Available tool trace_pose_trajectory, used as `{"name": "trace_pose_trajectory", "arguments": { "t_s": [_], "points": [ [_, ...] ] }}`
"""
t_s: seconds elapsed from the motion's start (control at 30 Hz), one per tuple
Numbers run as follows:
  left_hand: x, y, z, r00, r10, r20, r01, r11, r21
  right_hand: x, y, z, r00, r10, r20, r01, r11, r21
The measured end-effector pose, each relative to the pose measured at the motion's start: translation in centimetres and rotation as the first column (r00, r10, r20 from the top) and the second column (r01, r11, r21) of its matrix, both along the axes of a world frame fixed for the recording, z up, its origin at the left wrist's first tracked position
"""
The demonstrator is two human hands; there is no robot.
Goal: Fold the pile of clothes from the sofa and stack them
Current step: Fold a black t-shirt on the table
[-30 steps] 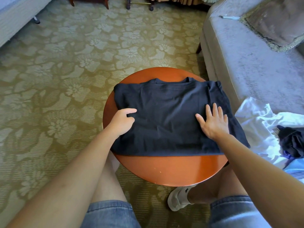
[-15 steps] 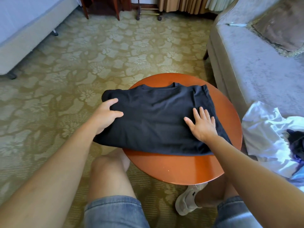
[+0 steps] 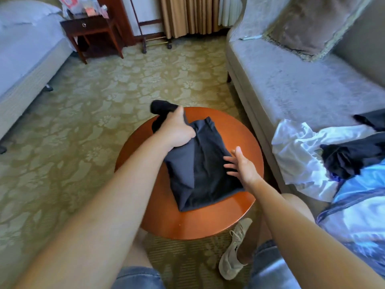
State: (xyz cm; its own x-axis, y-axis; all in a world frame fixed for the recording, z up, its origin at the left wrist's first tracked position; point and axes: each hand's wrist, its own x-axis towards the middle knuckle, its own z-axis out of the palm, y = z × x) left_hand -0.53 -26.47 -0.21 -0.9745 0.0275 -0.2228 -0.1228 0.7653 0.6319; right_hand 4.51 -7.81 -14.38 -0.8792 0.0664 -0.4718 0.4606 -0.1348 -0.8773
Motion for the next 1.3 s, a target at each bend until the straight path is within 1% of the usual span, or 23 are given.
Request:
{"name": "trace_pose_trajectory", "arguments": {
  "t_s": [0.03,0.07,0.1,0.17,0.2,0.23,0.3,0.37,0.43,0.5,0.6,0.8,0.87,0.97,1.07,1.13,1.23,1.3],
  "points": [
    [0.1,2.0,-0.4,0.998,-0.06,0.03,0.06,0.998,-0.019,-0.2,0.3,0.0,1.0,0.001,0.019,-0.001,0.999,-0.042],
    [0.3,3.6,-1.2,0.992,-0.106,0.07,0.105,0.994,0.008,-0.4,0.7,-0.2,0.999,0.011,0.03,-0.008,0.997,-0.077],
    [0.4,4.8,-1.9,0.988,-0.11,0.107,0.102,0.992,0.076,-0.5,1.1,-0.4,0.999,0.016,0.048,-0.011,0.995,-0.101],
    [0.6,5.7,-3.7,0.992,-0.008,0.126,-0.017,0.981,0.195,-0.6,1.9,-0.9,0.995,0.022,0.102,-0.008,0.99,-0.142],
    [0.9,5.6,-4.9,0.992,0.045,0.12,-0.067,0.981,0.182,-0.6,2.2,-1.0,0.993,0.044,0.112,-0.026,0.988,-0.154],
    [1.4,5.4,-6.4,0.99,0.072,0.121,-0.085,0.991,0.102,-0.5,2.4,-1.0,0.992,0.074,0.104,-0.058,0.987,-0.149],
    [3.5,4.8,-9.7,0.984,0.066,0.168,-0.045,0.991,-0.124,-0.5,2.3,-0.9,0.993,0.116,0.033,-0.112,0.99,-0.088],
    [5.7,4.0,-12.9,0.975,0.035,0.22,0.03,0.958,-0.284,-0.5,2.0,-0.6,0.989,0.143,-0.026,-0.141,0.988,0.058],
    [7.2,2.9,-15.4,0.984,-0.019,0.175,0.09,0.908,-0.409,-0.4,1.9,-0.7,0.988,0.15,-0.033,-0.141,0.971,0.195],
    [7.8,1.7,-16.7,0.995,-0.066,0.077,0.095,0.877,-0.47,-0.4,2.0,-0.9,0.993,0.119,-0.023,-0.109,0.961,0.254],
    [7.9,0.6,-17.2,0.995,-0.101,-0.025,0.077,0.872,-0.484,-0.4,1.7,-1.2,0.995,0.088,-0.041,-0.076,0.971,0.228],
    [7.2,-1.4,-17.7,0.986,-0.144,-0.09,0.086,0.882,-0.464,-1.9,0.3,-0.2,0.989,0.063,-0.135,-0.038,0.983,0.182],
    [7.0,-2.0,-17.8,0.982,-0.16,-0.099,0.096,0.881,-0.464,-2.7,-0.3,0.1,0.989,0.081,-0.12,-0.054,0.976,0.211],
    [6.8,-3.0,-17.7,0.976,-0.192,-0.102,0.126,0.883,-0.452,-3.7,-1.8,0.6,0.987,0.13,-0.092,-0.089,0.93,0.358],
    [6.5,-4.3,-17.6,0.971,-0.22,-0.096,0.153,0.875,-0.459,-4.1,-3.2,1.1,0.98,0.167,-0.111,-0.096,0.876,0.473],
    [6.5,-5.1,-17.6,0.969,-0.227,-0.095,0.157,0.868,-0.471,-3.9,-3.8,1.4,0.976,0.173,-0.136,-0.086,0.87,0.486],
    [6.8,-5.5,-17.6,0.969,-0.233,-0.087,0.163,0.86,-0.484,-3.3,-4.1,1.2,0.976,0.166,-0.139,-0.086,0.888,0.452],
    [6.7,-5.5,-17.4,0.972,-0.213,-0.099,0.148,0.882,-0.448,-3.1,-4.2,1.0,0.981,0.148,-0.125,-0.083,0.906,0.414]
  ]
}}
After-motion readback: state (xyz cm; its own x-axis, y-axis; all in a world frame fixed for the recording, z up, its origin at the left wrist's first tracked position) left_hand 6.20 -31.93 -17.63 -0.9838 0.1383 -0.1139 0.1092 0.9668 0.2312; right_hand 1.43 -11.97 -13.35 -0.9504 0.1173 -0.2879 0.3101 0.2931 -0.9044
